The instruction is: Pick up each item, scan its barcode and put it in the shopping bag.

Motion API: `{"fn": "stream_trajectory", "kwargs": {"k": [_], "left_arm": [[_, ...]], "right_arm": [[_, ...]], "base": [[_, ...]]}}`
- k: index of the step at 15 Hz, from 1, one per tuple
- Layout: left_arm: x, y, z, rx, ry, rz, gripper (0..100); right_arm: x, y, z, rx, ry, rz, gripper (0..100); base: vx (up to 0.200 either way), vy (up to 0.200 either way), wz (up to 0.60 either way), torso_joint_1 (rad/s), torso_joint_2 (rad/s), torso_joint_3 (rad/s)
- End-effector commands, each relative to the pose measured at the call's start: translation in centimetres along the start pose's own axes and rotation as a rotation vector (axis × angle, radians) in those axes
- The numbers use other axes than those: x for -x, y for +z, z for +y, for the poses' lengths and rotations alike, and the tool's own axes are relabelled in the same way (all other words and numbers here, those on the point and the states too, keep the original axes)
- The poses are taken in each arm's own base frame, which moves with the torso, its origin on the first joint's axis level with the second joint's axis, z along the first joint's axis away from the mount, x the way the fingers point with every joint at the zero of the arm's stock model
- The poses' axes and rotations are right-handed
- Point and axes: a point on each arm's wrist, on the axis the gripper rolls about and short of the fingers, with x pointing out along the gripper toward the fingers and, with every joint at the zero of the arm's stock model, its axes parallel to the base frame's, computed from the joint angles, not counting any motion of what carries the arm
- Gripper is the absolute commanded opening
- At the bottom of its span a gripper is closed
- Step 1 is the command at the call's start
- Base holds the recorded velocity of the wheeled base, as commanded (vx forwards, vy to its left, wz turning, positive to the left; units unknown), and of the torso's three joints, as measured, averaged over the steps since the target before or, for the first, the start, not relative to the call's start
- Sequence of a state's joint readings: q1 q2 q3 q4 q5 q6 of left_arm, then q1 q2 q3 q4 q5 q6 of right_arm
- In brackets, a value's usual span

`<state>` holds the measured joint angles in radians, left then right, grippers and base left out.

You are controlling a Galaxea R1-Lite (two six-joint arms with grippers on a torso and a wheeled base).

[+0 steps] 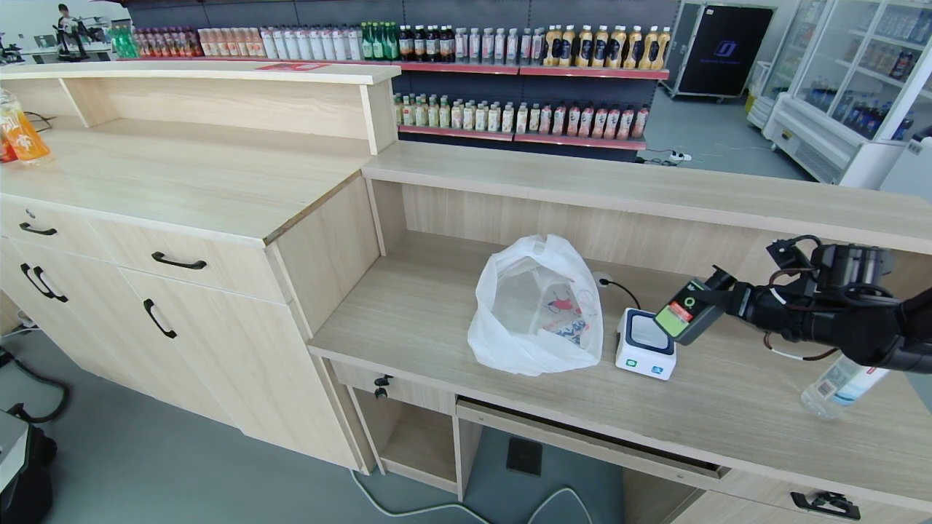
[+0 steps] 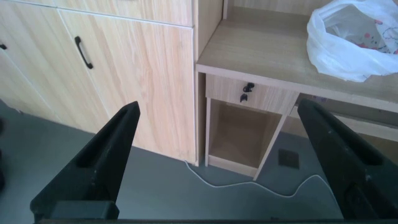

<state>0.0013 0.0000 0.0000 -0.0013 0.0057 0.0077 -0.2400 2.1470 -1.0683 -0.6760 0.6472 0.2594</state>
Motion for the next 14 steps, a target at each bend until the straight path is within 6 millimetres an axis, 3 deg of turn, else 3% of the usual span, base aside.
{"fn": "stream_trajectory", "kwargs": {"k": [1, 3, 5, 8, 10, 12, 14], "left_arm": [[0.0, 0.0, 0.0, -0.002, 0.001, 0.000, 100], [0.0, 0.0, 0.0, 0.000, 0.001, 0.000, 100], [0.0, 0.0, 0.0, 0.000, 0.001, 0.000, 100], [0.0, 0.0, 0.0, 0.000, 0.001, 0.000, 100], [0.0, 0.0, 0.0, 0.000, 0.001, 0.000, 100], [0.0, 0.0, 0.0, 0.000, 0.001, 0.000, 100], [0.0, 0.0, 0.0, 0.000, 0.001, 0.000, 100]], "right_arm": [[0.1, 0.2, 0.1, 0.007, 0.001, -0.007, 0], [2.0, 2.0, 2.1, 0.045, 0.011, -0.055, 0], [6.7, 3.8, 5.4, 0.171, 0.006, -0.138, 0], [13.4, 2.3, 8.3, 0.508, -0.076, -0.180, 0], [16.0, 1.8, 8.7, 0.791, -0.156, -0.190, 0], [17.4, 1.8, 7.4, 0.972, -0.249, -0.169, 0], [18.6, 1.6, 7.1, 1.008, -0.297, -0.164, 0]], "base": [[0.000, 0.000, 0.00, 0.000, 0.00, 0.000], [0.000, 0.000, 0.00, 0.000, 0.00, 0.000], [0.000, 0.000, 0.00, 0.000, 0.00, 0.000], [0.000, 0.000, 0.00, 0.000, 0.00, 0.000], [0.000, 0.000, 0.00, 0.000, 0.00, 0.000], [0.000, 0.000, 0.00, 0.000, 0.00, 0.000], [0.000, 0.000, 0.00, 0.000, 0.00, 0.000]]}}
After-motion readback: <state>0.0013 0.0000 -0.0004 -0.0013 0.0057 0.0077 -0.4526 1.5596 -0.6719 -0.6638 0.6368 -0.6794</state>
